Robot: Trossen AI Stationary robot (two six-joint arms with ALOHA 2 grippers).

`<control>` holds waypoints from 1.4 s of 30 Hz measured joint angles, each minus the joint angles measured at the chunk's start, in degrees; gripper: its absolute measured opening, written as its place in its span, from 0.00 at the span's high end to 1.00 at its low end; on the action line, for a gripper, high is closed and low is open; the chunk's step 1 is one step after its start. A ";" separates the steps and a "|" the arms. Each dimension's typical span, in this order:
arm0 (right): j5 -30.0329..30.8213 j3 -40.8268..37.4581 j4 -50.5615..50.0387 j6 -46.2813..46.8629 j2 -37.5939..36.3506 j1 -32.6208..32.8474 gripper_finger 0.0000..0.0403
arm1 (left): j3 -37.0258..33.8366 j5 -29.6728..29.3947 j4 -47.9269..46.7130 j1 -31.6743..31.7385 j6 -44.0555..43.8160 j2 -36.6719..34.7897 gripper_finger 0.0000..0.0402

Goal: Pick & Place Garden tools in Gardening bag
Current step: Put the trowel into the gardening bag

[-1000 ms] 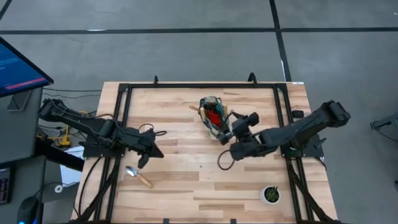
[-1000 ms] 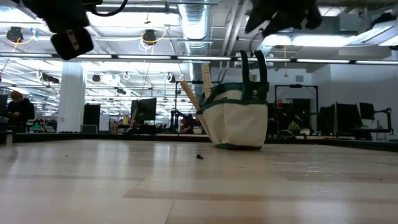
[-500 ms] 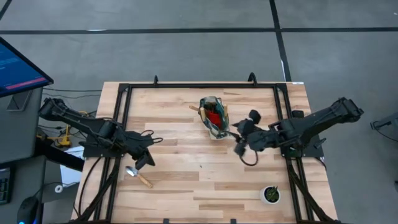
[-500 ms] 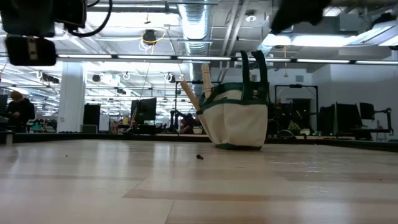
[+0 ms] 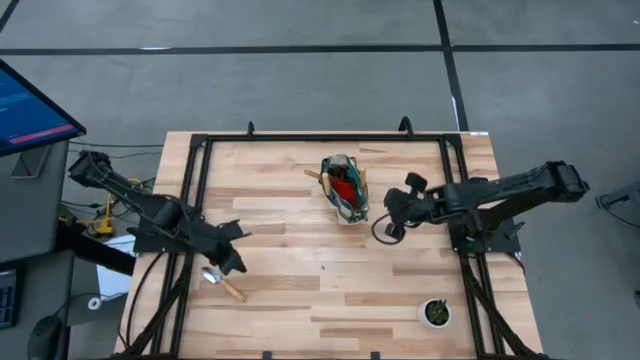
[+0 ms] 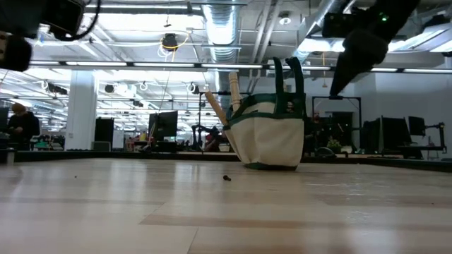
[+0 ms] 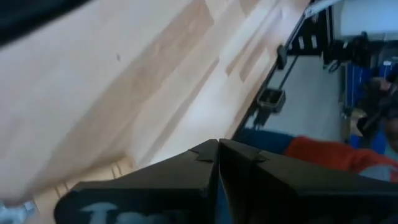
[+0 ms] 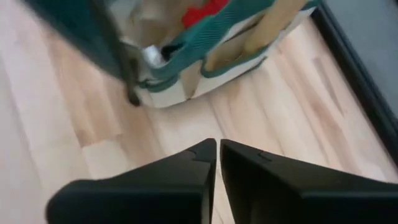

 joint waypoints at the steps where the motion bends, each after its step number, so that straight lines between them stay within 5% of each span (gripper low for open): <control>1: -0.56 -0.67 0.81 -0.03 -0.51 0.16 0.96 | 0.00 -0.02 0.00 -1.15 -1.09 0.15 1.00; 7: -0.96 -1.25 0.42 0.03 -4.35 1.44 0.94 | 0.00 -0.60 0.79 -9.75 -1.17 5.56 1.00; 19: -6.21 -1.25 -3.20 2.08 -11.61 1.34 0.97 | 7.42 -5.94 9.13 -14.23 37.38 20.41 1.00; 25: -6.28 -1.22 -3.61 3.68 -12.96 1.29 0.97 | 6.65 -3.54 8.65 -13.99 37.21 20.40 0.91; 34: -6.27 -1.25 -3.23 5.33 -12.42 1.29 0.97 | 4.25 0.86 8.43 -15.31 41.69 20.41 0.62; 42: -6.29 -1.23 -2.98 8.14 -12.16 1.40 0.97 | 4.04 1.33 -3.60 -17.64 38.51 20.41 0.51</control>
